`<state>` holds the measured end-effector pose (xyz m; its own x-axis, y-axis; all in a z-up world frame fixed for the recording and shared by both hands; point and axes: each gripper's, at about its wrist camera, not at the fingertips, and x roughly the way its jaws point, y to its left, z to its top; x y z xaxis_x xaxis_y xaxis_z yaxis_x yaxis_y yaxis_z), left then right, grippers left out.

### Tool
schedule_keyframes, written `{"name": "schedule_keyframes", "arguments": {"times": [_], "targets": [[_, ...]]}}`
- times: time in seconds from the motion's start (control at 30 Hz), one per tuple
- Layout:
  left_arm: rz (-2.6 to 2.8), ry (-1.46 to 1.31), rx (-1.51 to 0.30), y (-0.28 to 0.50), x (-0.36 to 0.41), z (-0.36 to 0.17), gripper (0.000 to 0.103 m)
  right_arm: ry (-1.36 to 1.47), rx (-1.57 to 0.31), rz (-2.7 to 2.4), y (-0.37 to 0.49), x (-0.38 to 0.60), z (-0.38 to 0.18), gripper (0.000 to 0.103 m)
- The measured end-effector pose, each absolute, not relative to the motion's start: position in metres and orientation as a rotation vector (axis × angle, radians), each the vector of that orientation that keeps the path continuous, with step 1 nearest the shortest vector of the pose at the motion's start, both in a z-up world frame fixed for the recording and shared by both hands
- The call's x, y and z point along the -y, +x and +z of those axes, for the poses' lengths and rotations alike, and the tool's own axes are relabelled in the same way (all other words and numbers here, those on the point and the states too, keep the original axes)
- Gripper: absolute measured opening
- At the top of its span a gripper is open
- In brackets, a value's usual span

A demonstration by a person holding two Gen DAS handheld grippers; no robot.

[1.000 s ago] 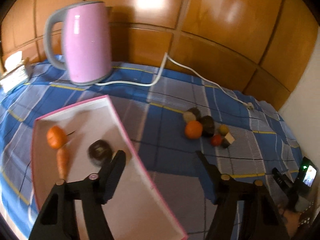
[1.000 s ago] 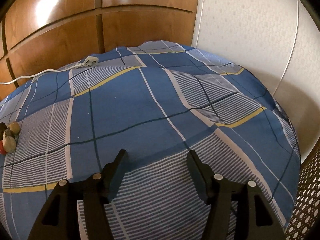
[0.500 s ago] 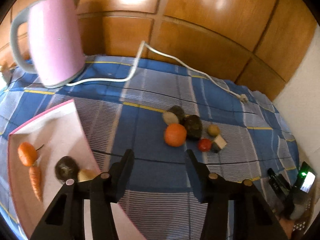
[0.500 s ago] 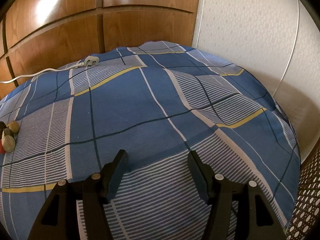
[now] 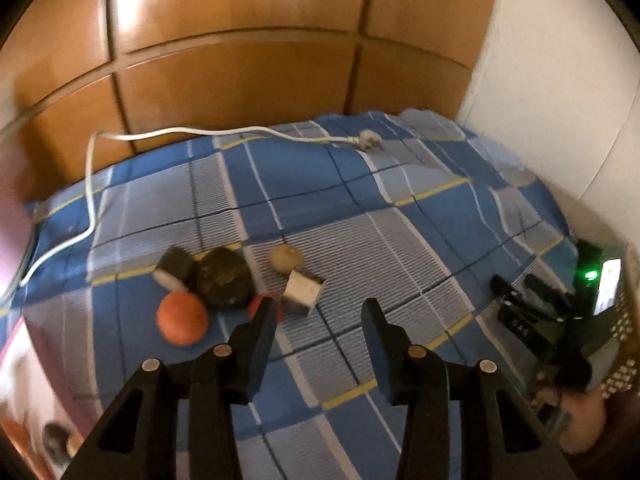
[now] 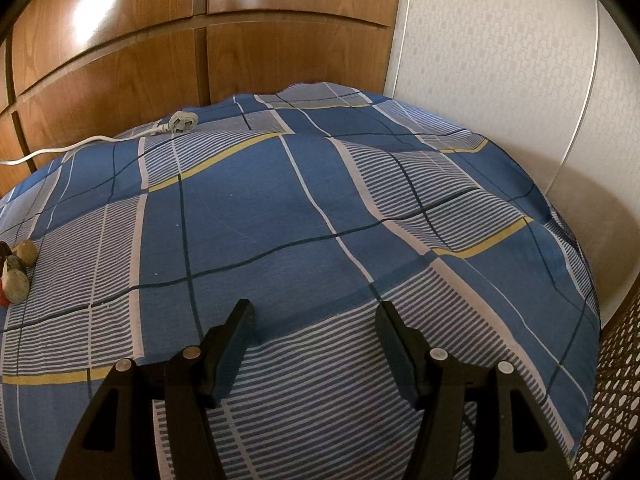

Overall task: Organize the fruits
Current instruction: 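Move the left gripper over to the remaining produce, then grasp the dark eggplant chunk with white cut face using the left gripper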

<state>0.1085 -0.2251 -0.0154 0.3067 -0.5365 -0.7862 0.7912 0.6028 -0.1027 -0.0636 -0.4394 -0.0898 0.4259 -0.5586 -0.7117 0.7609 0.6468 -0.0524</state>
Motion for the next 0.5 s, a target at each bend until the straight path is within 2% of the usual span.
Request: {"name": "schedule_keyframes", "arguments": {"times": [0.33,0.37,0.4,0.5], "targets": [[-0.888,0.472,-0.937,0.132,0.263,-0.05,0.048,0.296,-0.765,-0.84,-0.064,0.439,-0.09,0.064],[-0.886,0.483,-0.927,0.132,0.265,-0.052,0.042,0.296,-0.765,-0.84,-0.064,0.439,-0.09,0.064],[-0.881,0.492,-0.921,0.131,0.267,-0.054,0.027,0.296,-0.765,-0.84,-0.064,0.439,-0.09,0.064],[-0.878,0.502,-0.899,0.127,0.268,-0.053,0.025,0.296,-0.765,-0.84,-0.064,0.439,-0.09,0.064]]}}
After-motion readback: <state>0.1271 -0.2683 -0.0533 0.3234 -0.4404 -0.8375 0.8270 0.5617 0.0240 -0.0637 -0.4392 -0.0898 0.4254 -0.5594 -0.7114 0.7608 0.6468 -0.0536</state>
